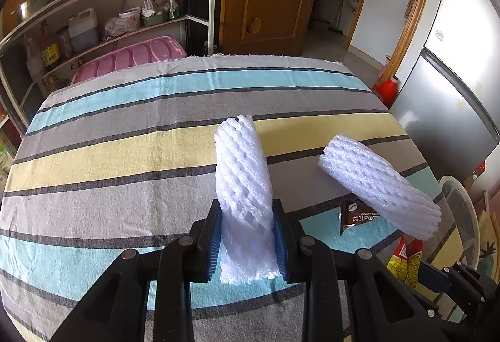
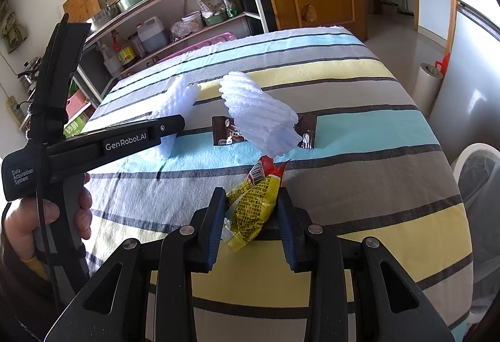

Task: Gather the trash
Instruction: 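Lift the foam net in the left gripper and yellow wrapper in the right toward the bin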

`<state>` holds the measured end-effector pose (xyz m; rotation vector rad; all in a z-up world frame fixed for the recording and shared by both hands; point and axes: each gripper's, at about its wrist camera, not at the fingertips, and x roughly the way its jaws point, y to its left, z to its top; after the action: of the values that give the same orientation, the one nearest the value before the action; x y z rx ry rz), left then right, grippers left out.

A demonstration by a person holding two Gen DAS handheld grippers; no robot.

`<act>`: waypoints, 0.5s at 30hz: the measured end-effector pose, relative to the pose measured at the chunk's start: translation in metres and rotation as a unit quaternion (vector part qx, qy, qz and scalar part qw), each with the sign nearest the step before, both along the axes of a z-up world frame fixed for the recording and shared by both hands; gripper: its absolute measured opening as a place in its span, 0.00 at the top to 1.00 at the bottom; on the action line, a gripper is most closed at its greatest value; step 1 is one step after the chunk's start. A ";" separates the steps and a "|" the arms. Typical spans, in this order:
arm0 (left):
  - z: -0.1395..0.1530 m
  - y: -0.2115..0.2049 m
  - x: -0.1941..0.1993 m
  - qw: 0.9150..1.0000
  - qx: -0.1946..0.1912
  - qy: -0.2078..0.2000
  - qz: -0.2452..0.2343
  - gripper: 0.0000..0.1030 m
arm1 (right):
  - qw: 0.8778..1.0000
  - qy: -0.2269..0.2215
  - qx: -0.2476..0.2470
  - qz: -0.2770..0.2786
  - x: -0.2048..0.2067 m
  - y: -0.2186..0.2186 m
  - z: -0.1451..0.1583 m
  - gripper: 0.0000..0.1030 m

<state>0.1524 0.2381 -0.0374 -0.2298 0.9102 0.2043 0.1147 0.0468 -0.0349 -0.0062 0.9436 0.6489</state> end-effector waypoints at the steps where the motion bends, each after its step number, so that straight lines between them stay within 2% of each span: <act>1: 0.001 0.000 -0.001 1.000 0.001 -0.002 0.000 0.71 | 1.000 0.000 0.000 0.000 0.000 -0.001 0.000 0.67; 15: 0.016 -0.014 -0.028 1.000 0.001 -0.018 -0.011 0.71 | 1.000 -0.008 0.008 -0.003 -0.008 -0.013 0.008 0.69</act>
<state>0.1244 0.2237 -0.0217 -0.2213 0.8759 0.1795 0.1063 0.0339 -0.0265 0.0060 0.9222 0.6505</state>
